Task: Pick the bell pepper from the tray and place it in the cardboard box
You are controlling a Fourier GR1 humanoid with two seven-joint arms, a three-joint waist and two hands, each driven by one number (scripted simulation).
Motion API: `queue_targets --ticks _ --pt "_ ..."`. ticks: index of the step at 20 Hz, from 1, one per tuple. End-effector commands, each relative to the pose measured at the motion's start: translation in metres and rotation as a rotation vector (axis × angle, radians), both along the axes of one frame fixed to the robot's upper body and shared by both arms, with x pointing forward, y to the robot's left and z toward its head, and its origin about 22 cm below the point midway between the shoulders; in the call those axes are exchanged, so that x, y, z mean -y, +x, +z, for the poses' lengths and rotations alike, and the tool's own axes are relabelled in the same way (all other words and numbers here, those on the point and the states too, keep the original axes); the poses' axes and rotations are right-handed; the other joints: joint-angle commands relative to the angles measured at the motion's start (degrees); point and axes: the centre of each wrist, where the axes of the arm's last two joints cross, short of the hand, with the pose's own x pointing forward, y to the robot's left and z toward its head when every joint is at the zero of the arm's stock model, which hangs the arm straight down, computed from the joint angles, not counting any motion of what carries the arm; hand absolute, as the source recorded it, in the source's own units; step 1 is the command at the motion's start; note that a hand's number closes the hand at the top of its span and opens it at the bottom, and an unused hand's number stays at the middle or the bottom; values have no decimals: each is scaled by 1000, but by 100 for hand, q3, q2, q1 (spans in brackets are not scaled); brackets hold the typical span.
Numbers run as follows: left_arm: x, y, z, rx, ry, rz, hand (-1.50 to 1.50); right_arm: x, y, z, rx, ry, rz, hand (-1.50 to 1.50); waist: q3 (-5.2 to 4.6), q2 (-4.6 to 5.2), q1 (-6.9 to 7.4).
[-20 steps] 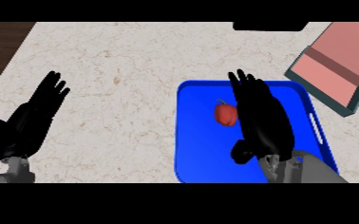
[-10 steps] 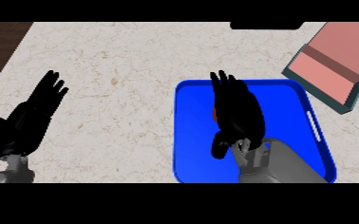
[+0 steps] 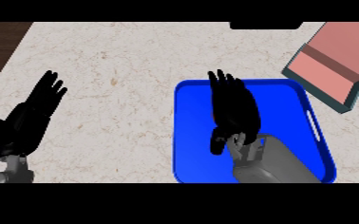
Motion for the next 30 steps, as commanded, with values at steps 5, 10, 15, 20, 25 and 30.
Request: queue_targets --ticks 5,10,15,20,25,30 --pt "7 -19 0 -14 7 -9 0 -14 7 8 -7 -90 -74 -150 3 0 43" --pt "-5 -4 10 -4 -6 -22 0 -27 15 -14 -50 -168 -93 -150 1 9 30" --pt "-2 -12 1 -6 8 4 0 -31 13 -14 -54 -177 -90 -150 2 3 18" --pt "12 2 -4 -7 18 5 0 -30 14 -29 -80 -191 -113 -150 2 9 2" --pt "2 -10 -17 -5 -11 10 0 -27 18 -38 -99 -216 -139 -150 1 10 13" --pt "19 -3 4 -12 -1 -23 0 -33 30 -41 -122 -243 -147 -150 3 14 48"
